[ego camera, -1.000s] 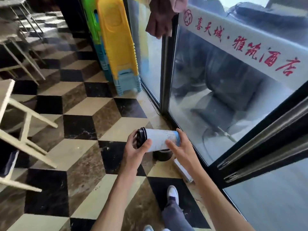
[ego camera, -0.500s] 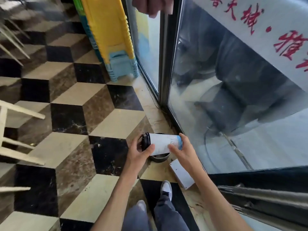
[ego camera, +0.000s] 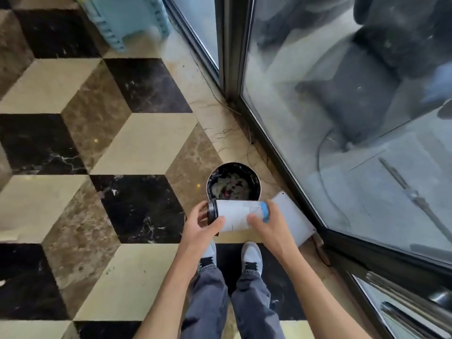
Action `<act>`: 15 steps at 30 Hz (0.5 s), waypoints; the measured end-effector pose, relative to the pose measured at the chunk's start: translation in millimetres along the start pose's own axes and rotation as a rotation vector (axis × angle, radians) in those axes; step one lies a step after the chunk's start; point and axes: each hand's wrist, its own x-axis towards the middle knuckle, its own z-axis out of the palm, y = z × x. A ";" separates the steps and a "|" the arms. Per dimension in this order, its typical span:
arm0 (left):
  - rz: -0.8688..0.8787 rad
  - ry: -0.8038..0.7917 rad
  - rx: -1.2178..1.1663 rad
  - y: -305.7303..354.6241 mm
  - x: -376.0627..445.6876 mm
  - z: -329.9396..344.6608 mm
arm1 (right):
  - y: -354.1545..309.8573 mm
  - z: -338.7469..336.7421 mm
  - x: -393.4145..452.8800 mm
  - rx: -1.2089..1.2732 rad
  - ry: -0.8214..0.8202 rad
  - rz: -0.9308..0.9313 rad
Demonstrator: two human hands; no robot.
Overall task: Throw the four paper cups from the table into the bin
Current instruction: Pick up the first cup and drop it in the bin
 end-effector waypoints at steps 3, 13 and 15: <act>-0.022 0.019 0.040 -36.3 63.7 5.9 | 32.8 28.0 64.7 -0.017 0.023 0.025; -0.097 -0.009 0.113 -119.0 200.5 34.2 | 119.5 76.1 196.5 0.000 0.070 0.120; -0.088 -0.007 0.118 -122.1 214.3 38.7 | 124.6 78.8 208.6 0.008 0.068 0.127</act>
